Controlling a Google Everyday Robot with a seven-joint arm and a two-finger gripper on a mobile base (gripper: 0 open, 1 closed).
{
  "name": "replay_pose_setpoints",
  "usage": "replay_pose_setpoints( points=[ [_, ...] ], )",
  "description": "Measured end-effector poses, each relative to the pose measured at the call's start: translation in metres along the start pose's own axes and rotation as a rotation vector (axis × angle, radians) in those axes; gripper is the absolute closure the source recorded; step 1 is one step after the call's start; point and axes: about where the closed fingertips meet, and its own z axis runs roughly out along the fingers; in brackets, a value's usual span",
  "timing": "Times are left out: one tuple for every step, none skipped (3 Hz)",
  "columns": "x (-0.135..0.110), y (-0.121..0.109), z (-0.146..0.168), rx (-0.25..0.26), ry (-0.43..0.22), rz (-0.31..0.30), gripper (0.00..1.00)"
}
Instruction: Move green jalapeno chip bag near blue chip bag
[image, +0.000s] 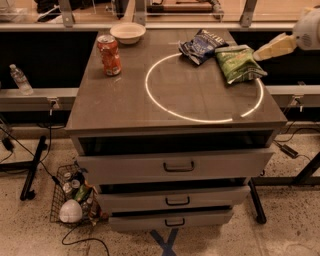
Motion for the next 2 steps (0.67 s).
replay_pose_setpoints(
  points=[
    [-0.037,-0.04,-0.081,0.089,-0.174,0.021,0.0],
    [-0.077,-0.053,-0.173,0.154,-0.351,0.0,0.0]
  ],
)
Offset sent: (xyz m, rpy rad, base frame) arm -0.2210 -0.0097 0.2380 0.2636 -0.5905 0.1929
